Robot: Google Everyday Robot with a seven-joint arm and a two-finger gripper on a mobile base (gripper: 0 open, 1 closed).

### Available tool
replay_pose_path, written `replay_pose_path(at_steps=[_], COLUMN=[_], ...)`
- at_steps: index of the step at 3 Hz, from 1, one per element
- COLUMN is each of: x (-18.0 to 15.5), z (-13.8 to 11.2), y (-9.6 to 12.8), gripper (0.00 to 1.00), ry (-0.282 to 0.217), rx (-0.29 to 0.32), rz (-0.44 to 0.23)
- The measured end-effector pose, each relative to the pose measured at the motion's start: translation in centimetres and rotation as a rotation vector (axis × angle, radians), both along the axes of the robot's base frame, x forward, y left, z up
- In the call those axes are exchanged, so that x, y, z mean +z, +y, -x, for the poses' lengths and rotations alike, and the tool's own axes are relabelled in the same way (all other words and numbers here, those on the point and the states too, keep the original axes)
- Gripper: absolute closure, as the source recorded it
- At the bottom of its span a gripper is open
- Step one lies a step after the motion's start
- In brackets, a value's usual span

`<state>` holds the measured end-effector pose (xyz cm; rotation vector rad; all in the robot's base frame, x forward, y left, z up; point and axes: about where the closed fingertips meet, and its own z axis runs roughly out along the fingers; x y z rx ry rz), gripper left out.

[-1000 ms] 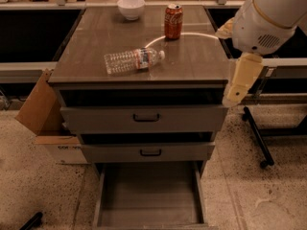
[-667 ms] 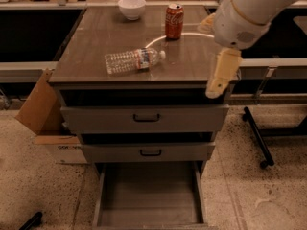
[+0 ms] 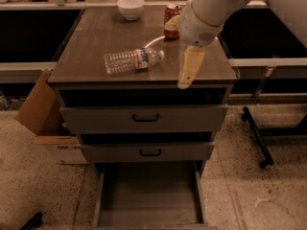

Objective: Place water bottle into bottom drawer

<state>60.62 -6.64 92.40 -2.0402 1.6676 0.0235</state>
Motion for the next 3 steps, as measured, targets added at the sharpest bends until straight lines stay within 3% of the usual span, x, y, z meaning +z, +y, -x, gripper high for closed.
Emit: replay_pose_path(at_steps=[3], x=[-2.9], z=[-5.1], y=[6.3], gripper=[0.00], ry=[0.047], rx=[0.125], rz=[-0.031])
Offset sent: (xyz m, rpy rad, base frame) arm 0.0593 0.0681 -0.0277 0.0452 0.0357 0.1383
